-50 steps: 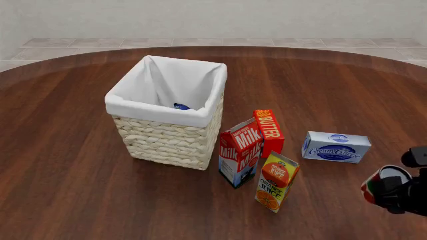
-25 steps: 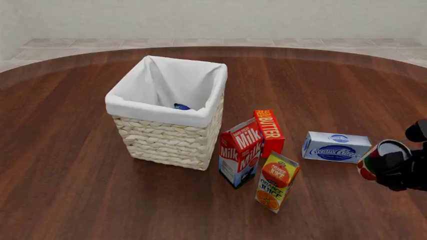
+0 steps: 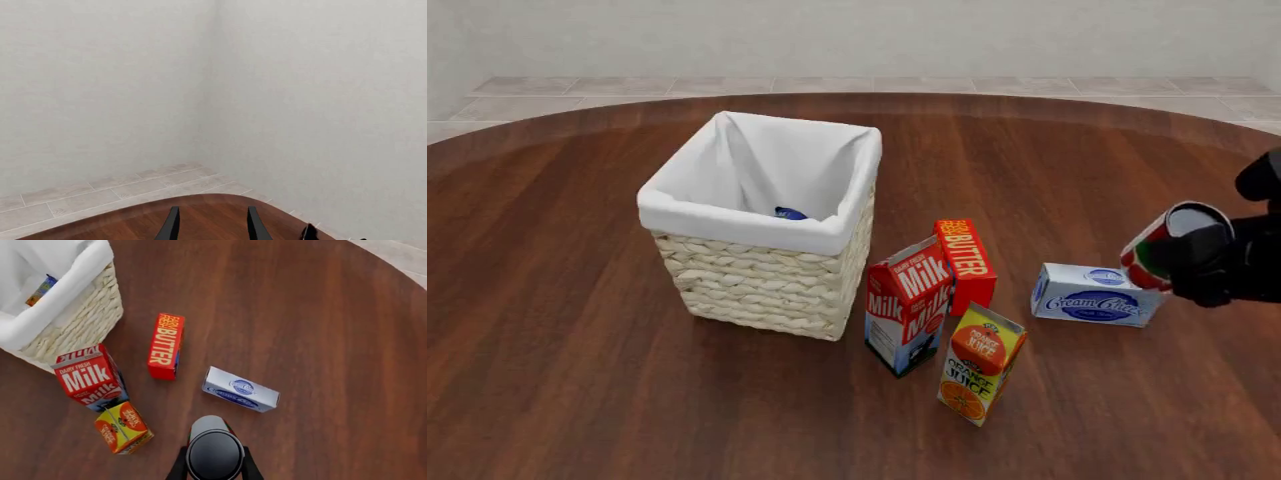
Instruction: Pick up the alphabet soup and the tomato sauce, and put them in the basket.
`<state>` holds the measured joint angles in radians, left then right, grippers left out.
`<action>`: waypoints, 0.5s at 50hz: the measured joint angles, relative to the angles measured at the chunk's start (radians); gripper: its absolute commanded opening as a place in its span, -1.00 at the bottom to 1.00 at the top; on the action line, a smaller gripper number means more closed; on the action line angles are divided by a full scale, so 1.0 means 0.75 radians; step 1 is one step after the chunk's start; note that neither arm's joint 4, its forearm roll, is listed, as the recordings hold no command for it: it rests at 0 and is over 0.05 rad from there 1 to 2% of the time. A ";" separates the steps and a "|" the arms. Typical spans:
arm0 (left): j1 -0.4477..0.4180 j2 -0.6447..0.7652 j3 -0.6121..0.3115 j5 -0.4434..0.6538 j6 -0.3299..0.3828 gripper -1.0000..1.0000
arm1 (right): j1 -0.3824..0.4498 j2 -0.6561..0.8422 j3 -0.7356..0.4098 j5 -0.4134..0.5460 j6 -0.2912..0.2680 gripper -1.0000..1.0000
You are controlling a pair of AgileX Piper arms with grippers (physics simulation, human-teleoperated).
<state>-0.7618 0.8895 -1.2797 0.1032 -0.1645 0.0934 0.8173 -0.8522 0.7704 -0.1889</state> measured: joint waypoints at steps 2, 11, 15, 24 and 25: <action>0.000 0.000 0.000 0.000 0.000 1.00 | 0.013 0.013 -0.014 -0.006 0.000 -1.00; 0.000 0.000 0.000 0.000 0.000 1.00 | 0.060 0.062 -0.068 -0.026 -0.002 -1.00; 0.000 0.000 0.000 0.000 0.000 1.00 | 0.083 0.080 -0.090 -0.035 0.000 -1.00; 0.000 0.000 0.000 0.000 0.000 1.00 | 0.137 0.123 -0.133 -0.058 0.005 -1.00; 0.000 0.000 0.000 0.000 0.000 1.00 | 0.143 0.128 -0.138 -0.060 0.006 -1.00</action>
<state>-0.7618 0.8895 -1.2797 0.1032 -0.1645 0.2007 0.9130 -0.9555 0.7250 -0.1847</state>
